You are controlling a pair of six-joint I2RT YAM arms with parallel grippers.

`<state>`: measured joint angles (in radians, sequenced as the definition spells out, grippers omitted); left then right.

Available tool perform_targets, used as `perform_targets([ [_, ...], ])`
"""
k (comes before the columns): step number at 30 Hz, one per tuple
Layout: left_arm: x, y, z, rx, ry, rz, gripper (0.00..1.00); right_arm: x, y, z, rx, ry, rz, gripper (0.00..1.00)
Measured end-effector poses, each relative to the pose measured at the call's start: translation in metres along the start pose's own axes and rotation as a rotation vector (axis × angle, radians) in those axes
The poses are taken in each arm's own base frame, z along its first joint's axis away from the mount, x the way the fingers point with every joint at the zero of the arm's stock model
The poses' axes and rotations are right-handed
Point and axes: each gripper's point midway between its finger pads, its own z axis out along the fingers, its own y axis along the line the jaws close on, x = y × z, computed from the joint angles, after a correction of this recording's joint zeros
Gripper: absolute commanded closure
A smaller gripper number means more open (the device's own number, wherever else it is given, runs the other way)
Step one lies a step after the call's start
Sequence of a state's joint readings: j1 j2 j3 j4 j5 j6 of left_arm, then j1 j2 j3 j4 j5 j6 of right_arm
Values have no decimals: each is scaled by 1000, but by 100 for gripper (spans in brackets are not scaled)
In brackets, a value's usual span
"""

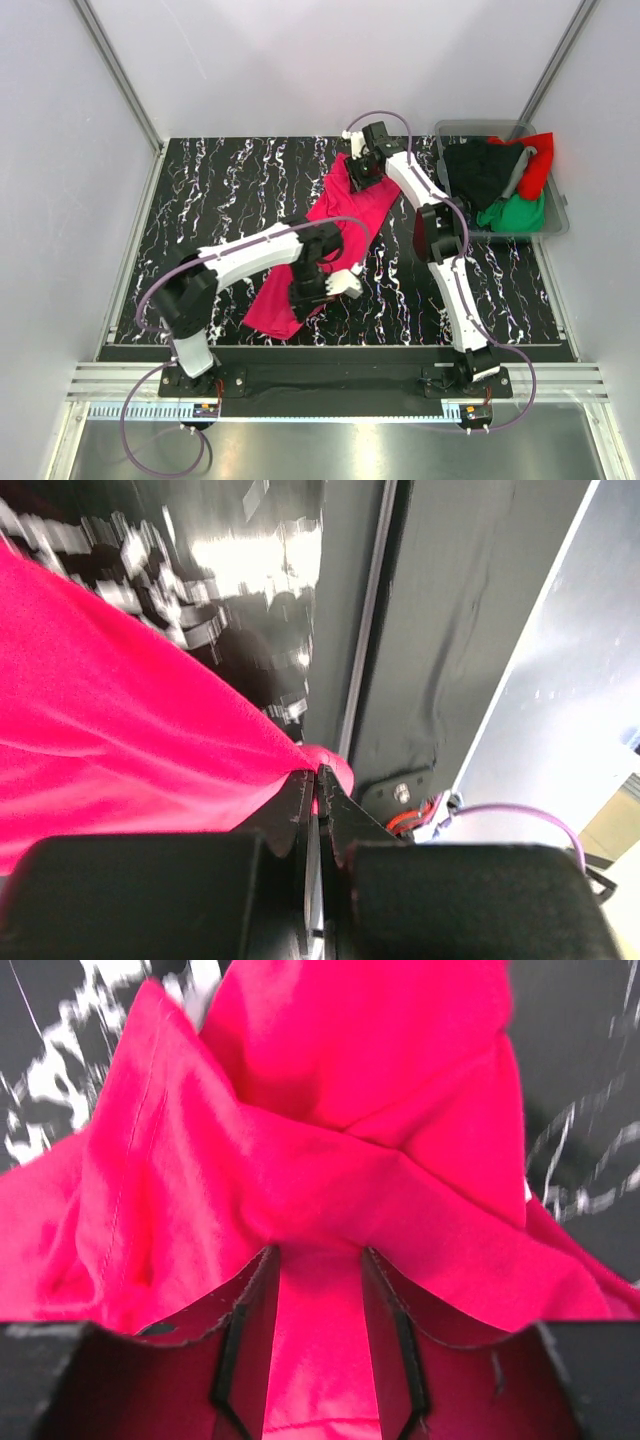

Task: Fold and stack the t-shirts
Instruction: Fold the tshirt

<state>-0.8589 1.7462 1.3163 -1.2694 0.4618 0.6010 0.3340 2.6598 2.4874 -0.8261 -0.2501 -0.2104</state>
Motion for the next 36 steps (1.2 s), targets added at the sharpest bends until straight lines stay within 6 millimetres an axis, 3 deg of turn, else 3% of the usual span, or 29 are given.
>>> perform_targets([
  [6, -43, 12, 18, 19, 3, 26, 95, -35, 4, 21, 1, -118, -31, 49],
  [9, -60, 17, 28, 29, 1, 26, 88, -49, 5, 31, -6, -179, -39, 47],
  [10, -65, 18, 31, 34, 1, 24, 81, -54, 7, 32, -12, -198, -40, 47],
  [11, -72, 19, 33, 35, -3, 27, 58, -57, 7, 34, -16, -213, -40, 46],
  [14, -95, 22, 37, 38, -30, 18, 48, -67, 11, 36, -36, -257, -20, 45],
  [17, -114, 20, 31, 29, -77, 26, 46, -77, 16, 33, -62, -294, 8, 43],
  [21, -123, 19, 11, -10, -136, 46, 48, -76, 20, 21, -87, -284, 51, 43],
  [24, -121, 23, -11, -63, -191, 57, 54, -77, 22, -3, -104, -272, 81, 43],
  [27, -107, 30, -19, -98, -204, 46, 56, -82, 16, -35, -109, -280, 100, 44],
  [31, -74, 45, 7, -108, -140, 10, 57, -79, 0, -68, -101, -285, 123, 46],
  [34, -47, 50, 35, -102, -62, -12, 57, -66, -16, -71, -86, -259, 141, 46],
  [36, -38, 55, 47, -102, -36, -16, 57, -52, -21, -65, -84, -224, 156, 45],
])
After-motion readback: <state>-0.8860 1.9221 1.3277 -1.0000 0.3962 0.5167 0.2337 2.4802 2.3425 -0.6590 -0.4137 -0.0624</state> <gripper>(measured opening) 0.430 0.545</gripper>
